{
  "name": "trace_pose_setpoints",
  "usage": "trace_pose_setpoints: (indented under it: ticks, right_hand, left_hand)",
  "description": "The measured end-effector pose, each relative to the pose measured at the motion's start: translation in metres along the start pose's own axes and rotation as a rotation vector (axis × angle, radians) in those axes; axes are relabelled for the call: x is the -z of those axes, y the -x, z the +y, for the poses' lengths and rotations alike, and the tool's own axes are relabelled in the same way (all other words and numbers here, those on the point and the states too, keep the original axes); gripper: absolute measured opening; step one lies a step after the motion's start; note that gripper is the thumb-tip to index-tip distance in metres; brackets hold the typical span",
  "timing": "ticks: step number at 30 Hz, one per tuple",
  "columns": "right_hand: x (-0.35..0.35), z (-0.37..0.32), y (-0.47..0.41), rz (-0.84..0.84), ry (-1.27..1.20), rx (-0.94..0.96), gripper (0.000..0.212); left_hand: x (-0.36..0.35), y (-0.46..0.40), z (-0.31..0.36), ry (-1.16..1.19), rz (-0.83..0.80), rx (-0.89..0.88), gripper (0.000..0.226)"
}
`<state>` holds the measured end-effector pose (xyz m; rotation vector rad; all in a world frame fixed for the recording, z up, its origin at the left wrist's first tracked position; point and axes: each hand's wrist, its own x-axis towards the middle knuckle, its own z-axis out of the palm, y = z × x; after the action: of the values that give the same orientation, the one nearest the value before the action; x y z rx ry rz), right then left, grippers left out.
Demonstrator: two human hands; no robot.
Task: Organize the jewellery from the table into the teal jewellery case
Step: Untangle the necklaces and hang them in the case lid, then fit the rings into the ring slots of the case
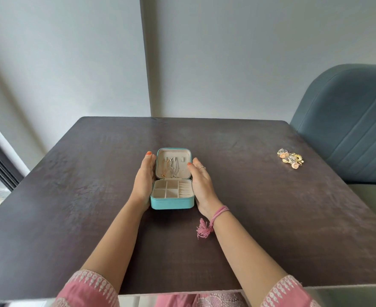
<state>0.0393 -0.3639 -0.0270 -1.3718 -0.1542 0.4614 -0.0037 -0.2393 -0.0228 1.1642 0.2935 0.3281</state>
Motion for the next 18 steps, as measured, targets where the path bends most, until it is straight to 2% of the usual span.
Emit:
trace_pose_setpoints:
  ticks: [3,6,7,8,10,12,18]
  right_hand:
    - [0.006,0.014,-0.018,-0.048,-0.002,0.010,0.022]
    - [0.013,0.015,-0.022,-0.079,-0.012,0.016,0.020]
    - [0.012,0.008,-0.016,-0.053,0.001,0.027,0.015]
    - [0.013,0.004,-0.013,-0.033,0.011,0.034,0.018]
    - [0.023,0.000,-0.008,0.018,-0.006,0.023,0.044]
    - [0.038,-0.006,-0.005,0.062,-0.027,0.043,0.049]
    - [0.106,-0.032,-0.001,0.189,-0.054,0.194,0.034]
  left_hand:
    - [-0.007,0.002,0.008,-0.072,0.011,-0.027,0.035]
    - [-0.002,-0.004,0.015,-0.158,0.039,-0.029,0.027]
    - [0.002,-0.007,0.018,-0.187,0.050,-0.027,0.031]
    - [0.007,-0.011,0.022,-0.238,0.049,-0.035,0.044]
    - [0.006,-0.015,0.035,-0.353,0.032,-0.072,0.071]
    - [-0.001,-0.022,0.047,-0.432,0.018,-0.113,0.088]
    - [-0.079,-0.038,0.053,-0.509,-0.123,-0.135,0.067]
